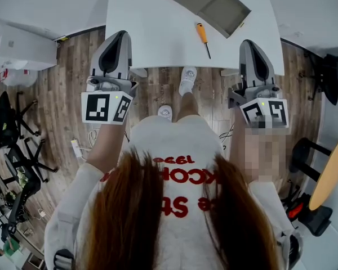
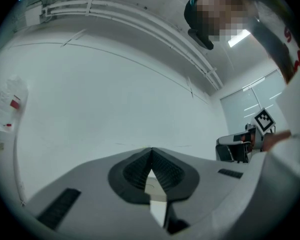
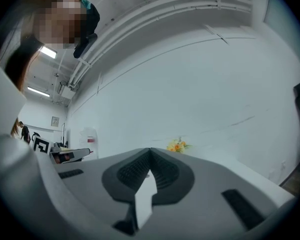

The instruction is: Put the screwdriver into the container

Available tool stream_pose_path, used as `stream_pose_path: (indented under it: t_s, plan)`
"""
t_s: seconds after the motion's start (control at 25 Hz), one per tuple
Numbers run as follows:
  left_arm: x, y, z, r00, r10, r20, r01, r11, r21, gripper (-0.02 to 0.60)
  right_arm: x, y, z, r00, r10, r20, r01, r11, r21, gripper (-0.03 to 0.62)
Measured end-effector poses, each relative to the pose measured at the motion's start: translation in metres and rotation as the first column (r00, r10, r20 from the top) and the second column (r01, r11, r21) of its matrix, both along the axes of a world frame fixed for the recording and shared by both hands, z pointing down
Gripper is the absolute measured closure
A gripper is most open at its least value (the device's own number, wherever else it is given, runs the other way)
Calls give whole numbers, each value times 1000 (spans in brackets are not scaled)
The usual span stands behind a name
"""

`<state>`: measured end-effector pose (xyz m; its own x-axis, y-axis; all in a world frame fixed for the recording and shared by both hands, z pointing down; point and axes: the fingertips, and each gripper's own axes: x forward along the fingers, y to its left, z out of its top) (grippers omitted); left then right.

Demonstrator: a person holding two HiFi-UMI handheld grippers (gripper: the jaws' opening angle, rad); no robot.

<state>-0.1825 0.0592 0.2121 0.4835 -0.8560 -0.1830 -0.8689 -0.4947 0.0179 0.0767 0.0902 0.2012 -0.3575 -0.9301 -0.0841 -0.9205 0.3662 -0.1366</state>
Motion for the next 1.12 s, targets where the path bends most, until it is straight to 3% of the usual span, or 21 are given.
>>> stream_pose_path:
  t_s: [0.36, 0.8, 1.12]
  plan:
    - [2, -49, 1, 998, -69, 8, 69, 997, -17, 575, 0, -74, 3, 997, -82, 16, 82, 996, -21, 590]
    - [41, -128, -4, 987, -161, -9, 161, 987, -4, 575, 42, -167, -2, 986, -164, 12, 164, 986, -17, 589]
    - [57, -161, -3, 976, -220, -6, 220, 976, 4, 575, 46, -217, -4, 968, -248, 28, 248, 969, -4, 589]
